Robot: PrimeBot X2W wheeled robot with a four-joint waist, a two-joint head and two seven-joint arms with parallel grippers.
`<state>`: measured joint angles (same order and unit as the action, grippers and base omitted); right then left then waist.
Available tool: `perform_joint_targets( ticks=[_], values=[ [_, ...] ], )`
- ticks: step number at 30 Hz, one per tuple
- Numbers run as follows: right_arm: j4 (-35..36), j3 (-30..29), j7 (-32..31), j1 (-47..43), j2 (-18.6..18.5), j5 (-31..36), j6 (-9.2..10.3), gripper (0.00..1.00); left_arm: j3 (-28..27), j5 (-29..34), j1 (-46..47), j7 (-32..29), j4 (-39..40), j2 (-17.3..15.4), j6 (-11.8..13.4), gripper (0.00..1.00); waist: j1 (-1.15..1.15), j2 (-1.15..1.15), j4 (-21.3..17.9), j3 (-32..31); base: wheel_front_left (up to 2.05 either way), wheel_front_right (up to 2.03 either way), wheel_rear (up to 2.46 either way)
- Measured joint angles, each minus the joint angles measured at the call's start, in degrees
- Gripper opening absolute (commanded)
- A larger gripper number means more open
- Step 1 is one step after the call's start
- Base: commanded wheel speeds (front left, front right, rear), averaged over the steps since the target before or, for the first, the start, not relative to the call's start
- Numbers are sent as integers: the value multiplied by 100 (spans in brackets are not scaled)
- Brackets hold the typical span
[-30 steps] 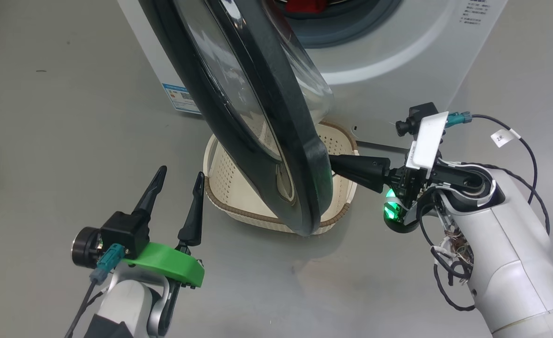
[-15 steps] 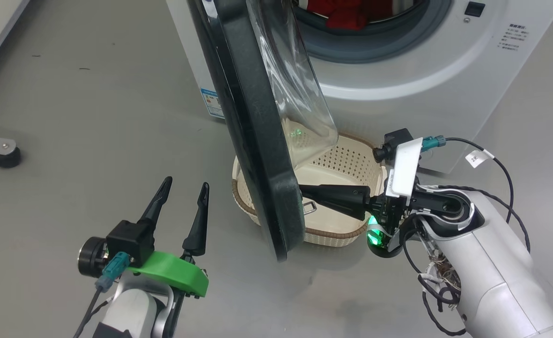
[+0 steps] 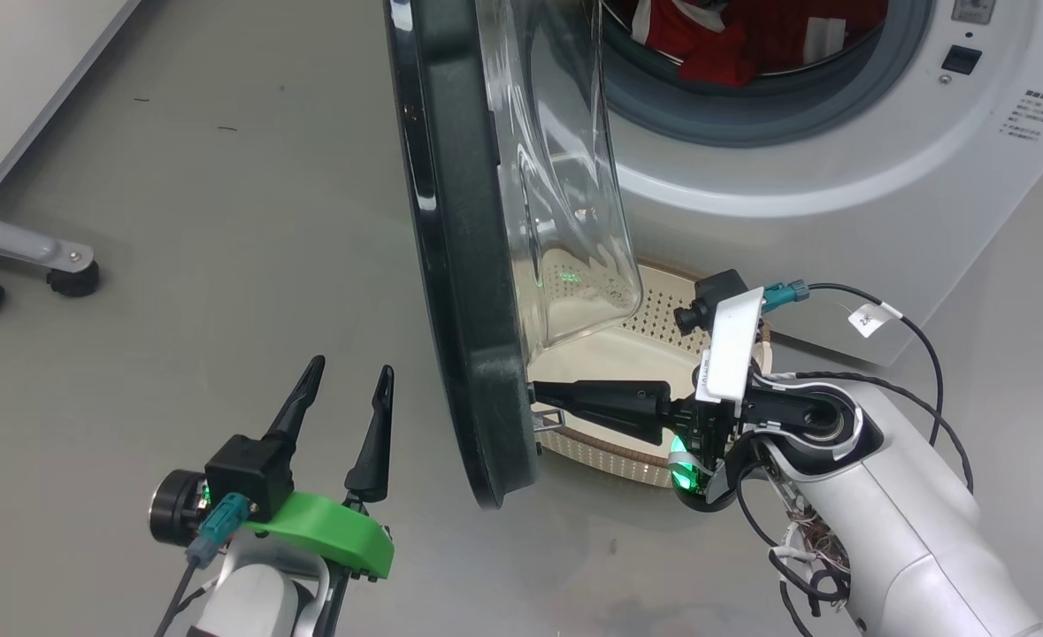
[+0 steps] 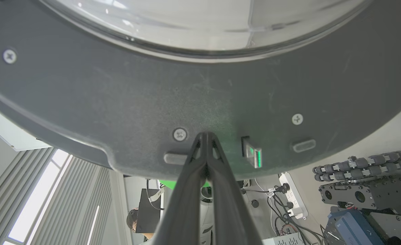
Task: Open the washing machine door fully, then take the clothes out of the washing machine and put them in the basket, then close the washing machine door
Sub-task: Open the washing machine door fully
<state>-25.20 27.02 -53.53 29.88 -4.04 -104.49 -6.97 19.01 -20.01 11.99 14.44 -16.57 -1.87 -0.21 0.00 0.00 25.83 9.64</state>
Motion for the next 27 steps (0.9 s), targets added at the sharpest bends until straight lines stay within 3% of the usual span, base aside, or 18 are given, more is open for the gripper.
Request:
perform_joint_targets(
  ticks=[13, 23, 24, 25, 26, 27],
  values=[
    [75, 126, 321, -20, 25, -138, 0, 0, -66, 0, -85, 0, 40, -3, 52, 100, 0, 0, -13, -42, 0, 0, 0],
    [253, -304, 810, -264, 43, -304, 0, 0, -180, 0, -102, 0, 58, -4, 94, 100, 0, 0, -130, -53, 0, 0, 0],
    [282, -419, 925, -307, 45, -305, 0, 16, -177, 0, -110, 0, 57, -10, 94, 100, 0, 0, -148, -57, 0, 0, 0],
    [305, -503, 999, -350, 46, -308, 0, 45, -174, 0, -118, 0, 58, -8, 94, 100, 0, 0, -163, -58, 0, 0, 0],
    [323, -577, 1087, -394, 46, -296, 0, 98, -171, 1, -127, 0, 58, -8, 94, 100, 0, 0, -176, -57, 0, 0, 0],
    [339, -644, 1193, -438, 42, -241, 0, 100, -165, 2, -133, 0, 56, -8, 94, 100, 0, 0, -188, -56, 0, 0, 0]
  ],
)
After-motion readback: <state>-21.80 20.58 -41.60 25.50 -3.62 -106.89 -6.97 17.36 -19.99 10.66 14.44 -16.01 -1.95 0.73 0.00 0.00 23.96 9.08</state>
